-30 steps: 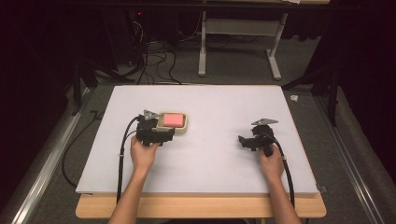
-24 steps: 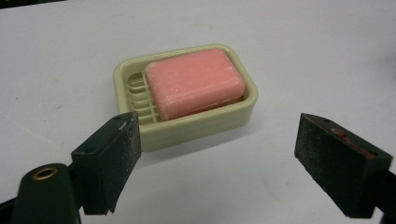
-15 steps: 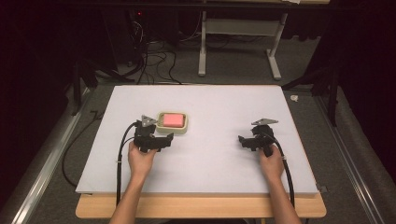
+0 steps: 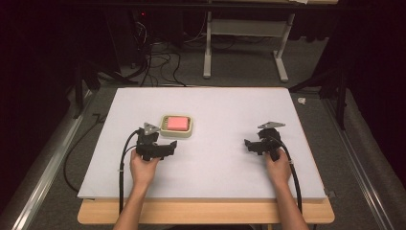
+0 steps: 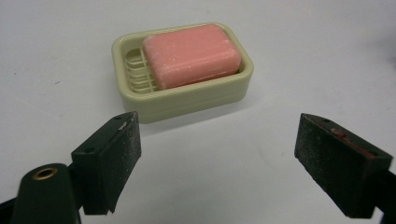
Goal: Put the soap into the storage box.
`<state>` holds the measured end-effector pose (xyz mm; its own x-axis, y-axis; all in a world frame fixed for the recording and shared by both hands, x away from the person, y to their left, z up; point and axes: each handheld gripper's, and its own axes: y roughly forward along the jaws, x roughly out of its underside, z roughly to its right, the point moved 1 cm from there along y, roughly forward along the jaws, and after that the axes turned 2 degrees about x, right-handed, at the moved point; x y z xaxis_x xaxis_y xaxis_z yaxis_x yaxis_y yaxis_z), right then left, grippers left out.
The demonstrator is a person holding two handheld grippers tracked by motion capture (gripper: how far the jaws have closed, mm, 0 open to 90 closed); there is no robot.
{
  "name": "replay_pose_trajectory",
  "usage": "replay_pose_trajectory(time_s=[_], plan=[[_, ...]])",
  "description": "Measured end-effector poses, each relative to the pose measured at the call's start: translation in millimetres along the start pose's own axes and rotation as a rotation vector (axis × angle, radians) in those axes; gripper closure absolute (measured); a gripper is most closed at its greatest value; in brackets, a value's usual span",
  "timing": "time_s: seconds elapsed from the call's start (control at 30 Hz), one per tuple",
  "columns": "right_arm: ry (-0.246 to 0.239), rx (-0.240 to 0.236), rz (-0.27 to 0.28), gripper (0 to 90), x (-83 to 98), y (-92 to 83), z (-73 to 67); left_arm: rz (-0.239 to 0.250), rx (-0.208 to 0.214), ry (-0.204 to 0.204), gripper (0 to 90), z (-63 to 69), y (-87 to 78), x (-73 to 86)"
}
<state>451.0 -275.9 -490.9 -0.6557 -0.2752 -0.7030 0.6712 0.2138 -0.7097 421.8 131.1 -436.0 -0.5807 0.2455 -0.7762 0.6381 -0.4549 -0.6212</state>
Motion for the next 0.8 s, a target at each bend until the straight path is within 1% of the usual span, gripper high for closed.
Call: replay_pose_trajectory(time_s=[0.47, 0.8], plan=[[0.000, 0.000, 0.000, 13.9, 0.0, 0.0, 0.0, -0.008, -0.014, 0.000, 15.4, -1.3, -2.8, 13.1], [-0.002, 0.000, 0.001, 13.9, 0.0, 0.0, 0.1, -0.016, -0.027, -0.006, 15.3, -5.6, -5.0, 20.3]])
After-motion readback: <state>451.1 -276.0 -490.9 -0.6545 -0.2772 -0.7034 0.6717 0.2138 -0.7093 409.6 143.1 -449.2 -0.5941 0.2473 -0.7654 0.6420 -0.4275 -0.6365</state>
